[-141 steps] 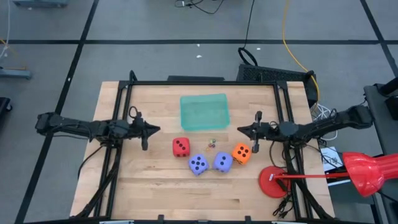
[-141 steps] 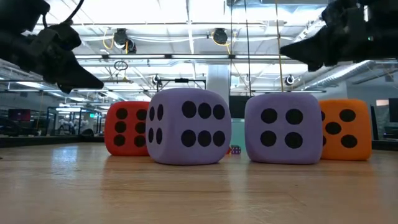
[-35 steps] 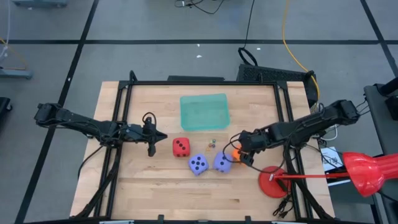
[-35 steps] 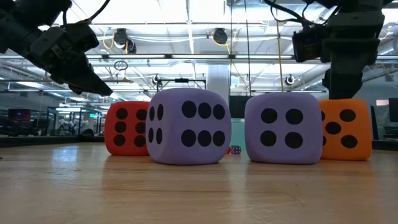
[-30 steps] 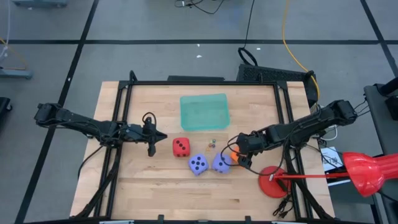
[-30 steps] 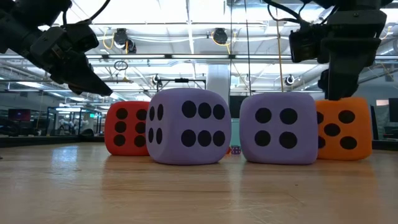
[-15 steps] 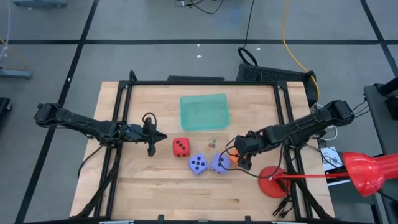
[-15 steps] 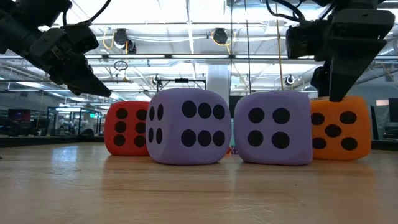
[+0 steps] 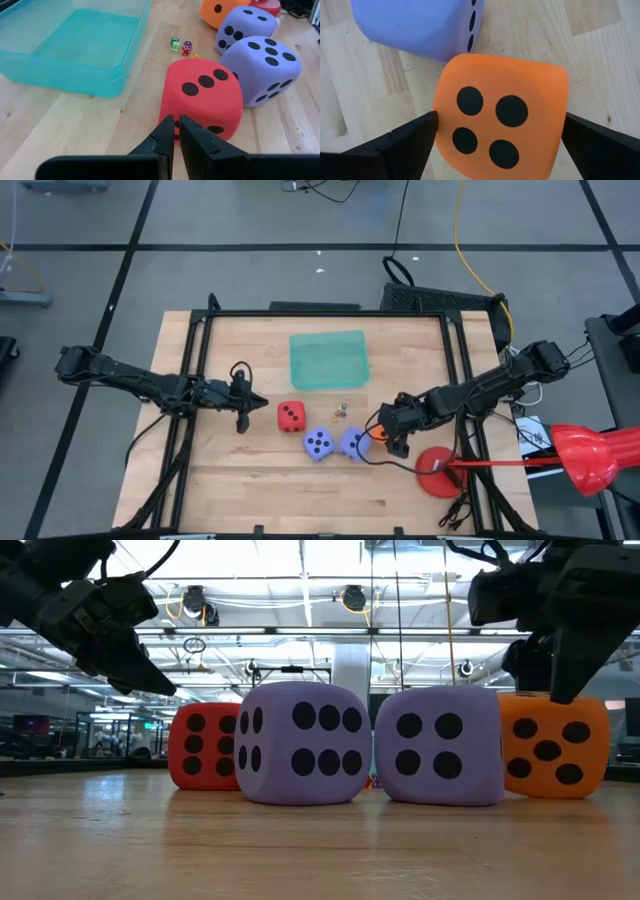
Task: Pick & Place Dice
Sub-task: Put the large orange dice into the basket
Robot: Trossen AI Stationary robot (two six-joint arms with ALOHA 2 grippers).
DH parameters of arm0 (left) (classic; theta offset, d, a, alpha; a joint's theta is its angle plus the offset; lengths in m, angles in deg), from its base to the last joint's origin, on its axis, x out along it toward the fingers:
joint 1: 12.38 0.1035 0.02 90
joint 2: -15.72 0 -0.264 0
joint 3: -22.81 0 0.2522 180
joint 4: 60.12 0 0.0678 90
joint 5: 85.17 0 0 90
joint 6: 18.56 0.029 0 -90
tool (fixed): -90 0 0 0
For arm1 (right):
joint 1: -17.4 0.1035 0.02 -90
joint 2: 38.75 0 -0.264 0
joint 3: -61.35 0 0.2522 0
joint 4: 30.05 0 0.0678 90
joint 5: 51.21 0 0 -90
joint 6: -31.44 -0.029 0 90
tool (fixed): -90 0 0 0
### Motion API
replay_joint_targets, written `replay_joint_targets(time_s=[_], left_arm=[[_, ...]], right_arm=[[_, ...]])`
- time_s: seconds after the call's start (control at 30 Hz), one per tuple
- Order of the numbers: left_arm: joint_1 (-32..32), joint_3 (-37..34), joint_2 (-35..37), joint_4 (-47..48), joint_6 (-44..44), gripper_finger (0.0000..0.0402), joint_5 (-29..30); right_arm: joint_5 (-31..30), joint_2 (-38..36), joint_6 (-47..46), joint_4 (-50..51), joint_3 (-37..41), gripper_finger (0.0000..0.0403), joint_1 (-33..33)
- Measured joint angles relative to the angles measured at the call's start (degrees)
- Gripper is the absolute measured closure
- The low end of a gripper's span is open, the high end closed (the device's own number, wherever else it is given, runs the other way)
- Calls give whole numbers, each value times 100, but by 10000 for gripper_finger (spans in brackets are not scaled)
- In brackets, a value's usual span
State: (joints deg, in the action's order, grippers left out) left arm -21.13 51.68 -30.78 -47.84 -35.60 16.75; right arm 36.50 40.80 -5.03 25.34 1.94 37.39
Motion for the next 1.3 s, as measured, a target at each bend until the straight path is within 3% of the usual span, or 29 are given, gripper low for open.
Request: replay_joint_targets(time_s=[0.23, 0.57, 0.8, 1.3], left_arm=[[0, -2, 0, -206, 20, 366, 2], [0, -2, 16, -1803, 645, 366, 7], [0, -2, 46, -1926, 942, 366, 57], [0, -2, 46, -1943, 887, 366, 160]], right_arm=[[-70, -4, 206, -86, 116, 5, -2], [-114, 0, 506, -348, 133, 5, 2], [-378, 4, 875, -279, 133, 5, 85], [-783, -4, 424, -214, 253, 9, 70]])
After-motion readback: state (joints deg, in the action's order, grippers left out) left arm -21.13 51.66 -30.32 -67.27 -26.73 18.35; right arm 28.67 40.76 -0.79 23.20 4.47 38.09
